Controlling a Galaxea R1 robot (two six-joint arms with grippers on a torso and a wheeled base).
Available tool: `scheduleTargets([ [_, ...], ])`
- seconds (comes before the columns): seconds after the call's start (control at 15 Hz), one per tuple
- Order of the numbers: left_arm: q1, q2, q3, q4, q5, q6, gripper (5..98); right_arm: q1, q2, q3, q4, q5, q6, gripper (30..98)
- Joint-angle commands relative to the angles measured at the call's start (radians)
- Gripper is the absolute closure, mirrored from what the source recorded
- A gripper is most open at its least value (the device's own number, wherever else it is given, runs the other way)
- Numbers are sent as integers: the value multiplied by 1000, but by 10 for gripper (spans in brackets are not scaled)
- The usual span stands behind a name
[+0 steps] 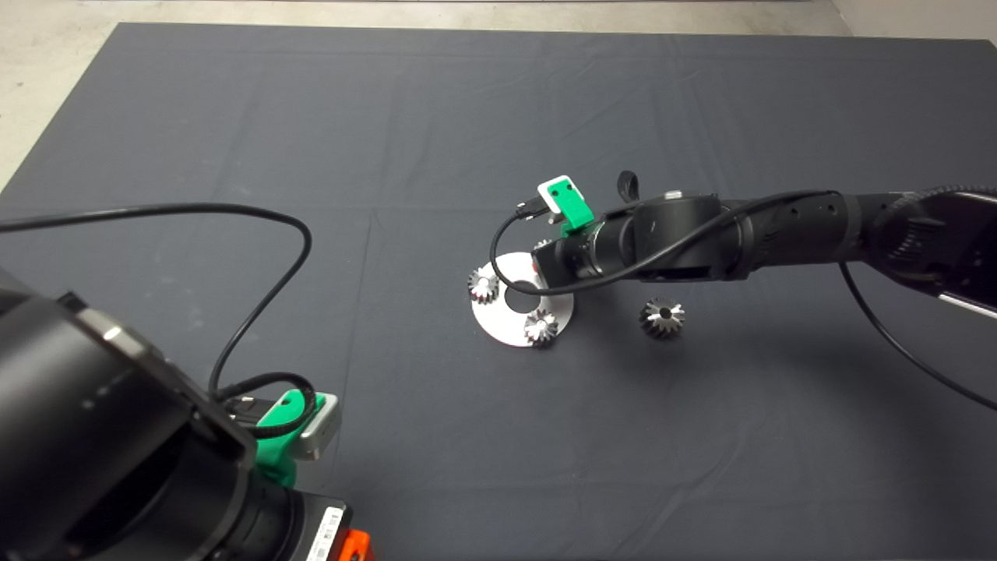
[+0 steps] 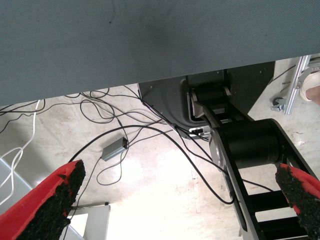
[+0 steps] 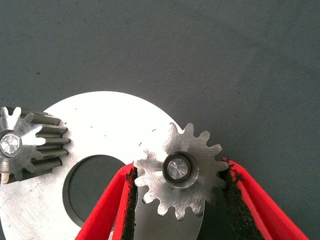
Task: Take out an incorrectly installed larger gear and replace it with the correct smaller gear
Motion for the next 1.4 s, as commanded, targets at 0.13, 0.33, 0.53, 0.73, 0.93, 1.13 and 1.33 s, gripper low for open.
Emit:
scheduleTargets([
  [0.13, -8, -1, 15, -20, 58, 0, 54, 29, 7, 8, -1, 22, 6, 879],
  [0.33, -8, -1, 15, -20, 58, 0, 54, 29, 7, 9, 0, 21, 6, 852],
  [0.53, -8, -1, 15, -20, 58, 0, 54, 29, 7, 11, 4, 21, 5, 847],
  [0.73, -8, 0, 15, -22, 58, 3, 54, 145, -54, 181, 183, 10, 5, 807],
  [0.93, -8, 1, 13, -21, 58, 3, 54, 346, -272, 333, 471, 9, 0, 761],
  [1.13, -8, 40, 16, -21, 58, 28, 54, 340, -492, 464, 683, -5, -2, 709],
  [1.33, -12, 89, 4, -15, 56, 48, 54, 320, -604, 665, 889, -20, 102, 665],
])
